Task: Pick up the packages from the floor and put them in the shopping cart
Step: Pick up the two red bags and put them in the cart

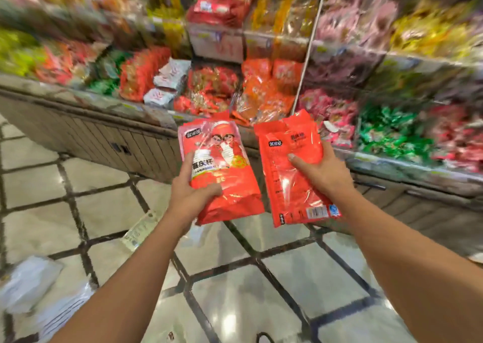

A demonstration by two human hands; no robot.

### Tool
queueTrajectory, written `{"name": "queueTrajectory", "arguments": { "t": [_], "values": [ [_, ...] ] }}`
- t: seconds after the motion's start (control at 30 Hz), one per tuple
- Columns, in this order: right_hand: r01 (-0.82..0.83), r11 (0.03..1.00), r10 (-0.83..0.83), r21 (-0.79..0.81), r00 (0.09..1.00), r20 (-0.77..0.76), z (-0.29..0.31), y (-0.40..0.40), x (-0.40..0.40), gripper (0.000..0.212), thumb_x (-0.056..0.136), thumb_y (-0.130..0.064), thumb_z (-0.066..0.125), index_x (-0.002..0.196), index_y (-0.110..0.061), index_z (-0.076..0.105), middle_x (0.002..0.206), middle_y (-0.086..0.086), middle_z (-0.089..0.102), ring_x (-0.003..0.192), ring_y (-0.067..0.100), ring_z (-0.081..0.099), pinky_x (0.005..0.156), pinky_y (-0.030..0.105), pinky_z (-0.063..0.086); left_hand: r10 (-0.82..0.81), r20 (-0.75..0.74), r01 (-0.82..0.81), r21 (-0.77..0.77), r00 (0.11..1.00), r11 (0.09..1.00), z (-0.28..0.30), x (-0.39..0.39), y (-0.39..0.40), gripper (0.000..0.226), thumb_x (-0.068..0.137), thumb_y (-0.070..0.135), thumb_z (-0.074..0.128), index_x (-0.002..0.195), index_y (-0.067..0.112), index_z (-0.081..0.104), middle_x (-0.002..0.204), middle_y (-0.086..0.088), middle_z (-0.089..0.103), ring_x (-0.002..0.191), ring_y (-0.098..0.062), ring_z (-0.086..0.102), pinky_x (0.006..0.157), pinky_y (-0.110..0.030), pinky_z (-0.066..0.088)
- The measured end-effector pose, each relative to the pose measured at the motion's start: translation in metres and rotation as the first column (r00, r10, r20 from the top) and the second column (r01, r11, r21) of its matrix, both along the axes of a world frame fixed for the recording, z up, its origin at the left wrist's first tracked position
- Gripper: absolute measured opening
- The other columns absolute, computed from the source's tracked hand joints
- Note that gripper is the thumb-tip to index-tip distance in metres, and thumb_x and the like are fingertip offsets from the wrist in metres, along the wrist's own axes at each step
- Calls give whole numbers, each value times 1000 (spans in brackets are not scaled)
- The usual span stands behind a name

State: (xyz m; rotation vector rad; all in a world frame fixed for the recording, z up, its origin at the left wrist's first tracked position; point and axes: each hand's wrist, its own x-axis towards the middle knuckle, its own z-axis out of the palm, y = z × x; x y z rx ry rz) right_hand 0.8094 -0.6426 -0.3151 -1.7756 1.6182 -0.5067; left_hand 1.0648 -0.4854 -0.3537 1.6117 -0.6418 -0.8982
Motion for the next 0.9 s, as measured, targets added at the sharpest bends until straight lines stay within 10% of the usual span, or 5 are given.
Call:
{"name": "queueTrajectory", "arguments": {
  "t": [0.27, 0.4, 0.9],
  "values": [
    [345, 929, -339, -137, 938, 66, 131, 75, -160, 79, 82, -73, 69, 143, -30, 43, 130, 9, 69, 120, 38, 65, 93, 44, 47, -243, -221, 206, -176, 945, 963, 129, -130, -43, 128, 45, 3, 80, 159, 34, 29, 134, -15, 68, 103, -33, 73, 86, -57, 62],
    [495, 856, -492, -148, 869, 56, 155, 127, -250, 86, 79, -78, 68, 145, -31, 41, 131, 12, 69, 121, 39, 64, 98, 46, 48, -393, -202, 364, -163, 897, 917, 161, -221, -52, 104, 44, 1, 71, 146, 11, 50, 99, -10, 74, 74, -24, 70, 56, -30, 59],
    [867, 487, -858, -107, 498, 124, 172, 277, -684, 104, 61, -94, 64, 145, -37, 43, 128, 1, 70, 116, 31, 68, 103, 51, 52, -824, -254, 815, -171, 506, 553, 184, -695, -40, 87, 45, -7, 68, 131, -5, 56, 93, -25, 72, 55, -19, 68, 45, -29, 55]
  ]
}}
